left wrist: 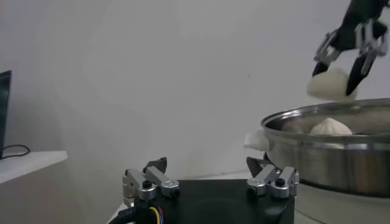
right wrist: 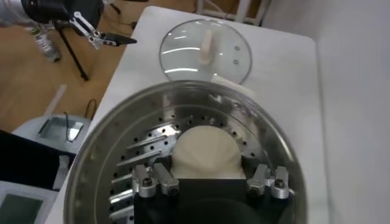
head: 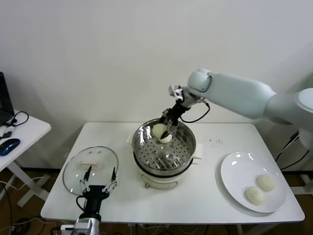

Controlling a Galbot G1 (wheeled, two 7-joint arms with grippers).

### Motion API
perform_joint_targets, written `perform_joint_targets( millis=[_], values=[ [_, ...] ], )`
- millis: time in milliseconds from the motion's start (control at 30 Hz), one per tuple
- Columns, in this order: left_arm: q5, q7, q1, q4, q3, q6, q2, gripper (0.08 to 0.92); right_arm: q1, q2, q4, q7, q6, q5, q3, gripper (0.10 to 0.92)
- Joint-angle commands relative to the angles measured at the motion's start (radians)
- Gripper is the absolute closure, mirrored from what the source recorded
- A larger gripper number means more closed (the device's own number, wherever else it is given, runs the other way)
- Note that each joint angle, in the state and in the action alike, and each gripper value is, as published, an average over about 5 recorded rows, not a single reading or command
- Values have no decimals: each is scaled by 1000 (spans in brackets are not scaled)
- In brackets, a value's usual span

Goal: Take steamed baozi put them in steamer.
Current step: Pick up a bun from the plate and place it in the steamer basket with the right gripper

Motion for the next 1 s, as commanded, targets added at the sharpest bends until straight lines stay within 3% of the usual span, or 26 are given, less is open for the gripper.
perform_joint_targets(
  millis=[33,800,1000],
  values=[
    [18,0,-1,-7,4,5,-4,177,-72,119,-92,-3,12,-40,-13,287],
    [22,-13,-18,-19,22,21,-10,177,-123,129,-107,-6,30,-100,-11,287],
    [22,-16,-20,-17,23,22,-10,177,-124,122,-99,-1,37,-107,-8,221]
  ],
)
